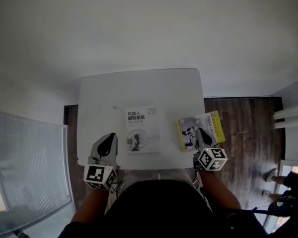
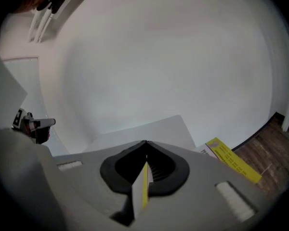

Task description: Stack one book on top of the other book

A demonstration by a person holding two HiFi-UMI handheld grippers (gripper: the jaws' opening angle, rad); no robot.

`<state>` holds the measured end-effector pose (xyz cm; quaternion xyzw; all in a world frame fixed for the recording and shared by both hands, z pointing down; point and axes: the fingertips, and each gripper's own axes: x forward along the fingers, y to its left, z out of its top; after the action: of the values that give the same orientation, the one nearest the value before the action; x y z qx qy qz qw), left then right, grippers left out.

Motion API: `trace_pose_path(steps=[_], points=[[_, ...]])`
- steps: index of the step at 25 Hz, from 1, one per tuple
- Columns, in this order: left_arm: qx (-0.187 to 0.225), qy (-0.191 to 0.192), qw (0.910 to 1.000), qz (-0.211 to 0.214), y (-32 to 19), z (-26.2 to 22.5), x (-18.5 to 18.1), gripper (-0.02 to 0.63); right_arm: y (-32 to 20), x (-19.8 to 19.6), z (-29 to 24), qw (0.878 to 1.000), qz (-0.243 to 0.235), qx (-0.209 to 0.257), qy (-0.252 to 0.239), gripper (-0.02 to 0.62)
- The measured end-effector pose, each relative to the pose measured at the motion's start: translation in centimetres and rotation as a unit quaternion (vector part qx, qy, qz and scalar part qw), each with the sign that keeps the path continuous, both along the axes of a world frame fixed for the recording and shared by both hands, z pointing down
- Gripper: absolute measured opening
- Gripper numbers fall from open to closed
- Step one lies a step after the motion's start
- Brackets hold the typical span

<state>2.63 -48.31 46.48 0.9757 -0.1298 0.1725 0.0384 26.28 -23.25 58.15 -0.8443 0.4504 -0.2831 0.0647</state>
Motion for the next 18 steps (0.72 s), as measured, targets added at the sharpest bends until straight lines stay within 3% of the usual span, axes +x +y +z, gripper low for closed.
trace_pose_path(steps=[6,18], points=[[0.006,0.024,0.9967,0.078,-0.8,-2.2,3.8,0.005,1.5,0.1,-1.4,0.997,0.078,0.019,0.008,0.003],[-0.025,0.006,0.9889,0.147,1.3,-0.4,7.2,0.005,8.7,0.9,-0.5,0.982,0.187,-0.003,0.003,0.003]])
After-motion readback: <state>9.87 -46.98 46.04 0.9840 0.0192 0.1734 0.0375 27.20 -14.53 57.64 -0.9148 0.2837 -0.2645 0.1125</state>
